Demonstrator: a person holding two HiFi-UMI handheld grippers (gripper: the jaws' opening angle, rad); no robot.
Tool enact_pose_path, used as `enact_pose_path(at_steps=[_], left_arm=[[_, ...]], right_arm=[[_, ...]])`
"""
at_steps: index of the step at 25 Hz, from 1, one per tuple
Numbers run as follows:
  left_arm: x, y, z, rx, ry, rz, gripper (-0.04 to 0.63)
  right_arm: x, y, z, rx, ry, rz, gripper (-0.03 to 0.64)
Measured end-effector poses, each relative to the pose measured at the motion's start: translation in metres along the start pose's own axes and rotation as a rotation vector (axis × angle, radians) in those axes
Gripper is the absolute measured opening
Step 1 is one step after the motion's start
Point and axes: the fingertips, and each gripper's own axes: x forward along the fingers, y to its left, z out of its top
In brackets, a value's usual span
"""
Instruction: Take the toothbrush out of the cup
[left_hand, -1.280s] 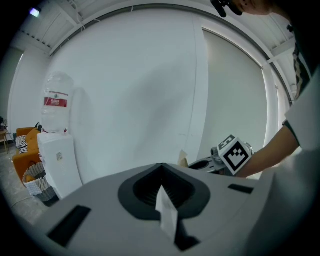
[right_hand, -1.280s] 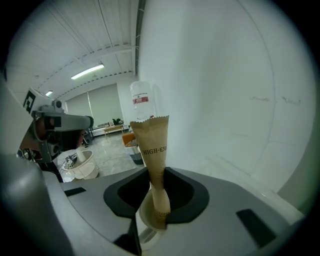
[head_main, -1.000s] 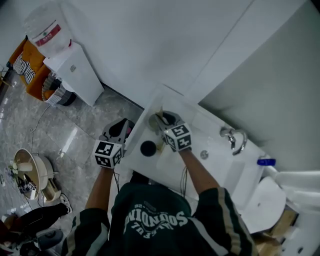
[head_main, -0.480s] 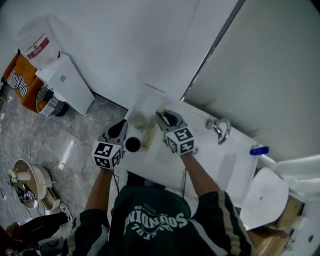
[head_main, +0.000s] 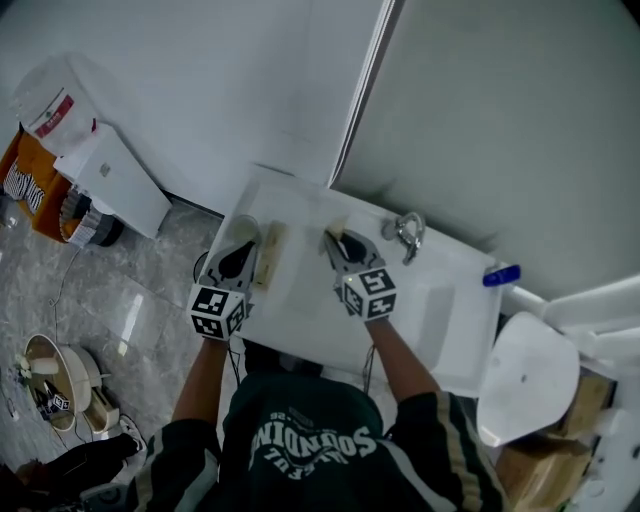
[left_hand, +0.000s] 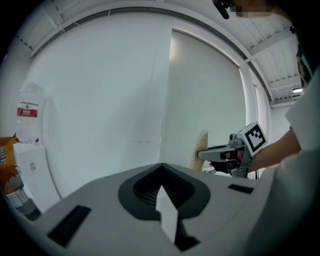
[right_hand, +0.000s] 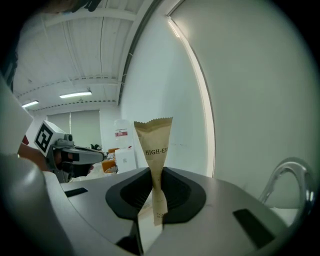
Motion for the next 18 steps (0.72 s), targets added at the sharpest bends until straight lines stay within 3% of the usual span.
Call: enact_pose_path(at_steps=[8,18], left_arm=[[0.01,-0.051,-0.006,0.007,0.002,-0.023,0.0],[0.011,-0.072,-0.008,0.01,-0.001,-0.012,0.0]], right_arm=[[-0.047,-0.02,-0.018,-0.015,0.008,-0.026,0.043],[-0.063,-0.028,-0.021,-0.019,-0.006,-0.009,0.043]])
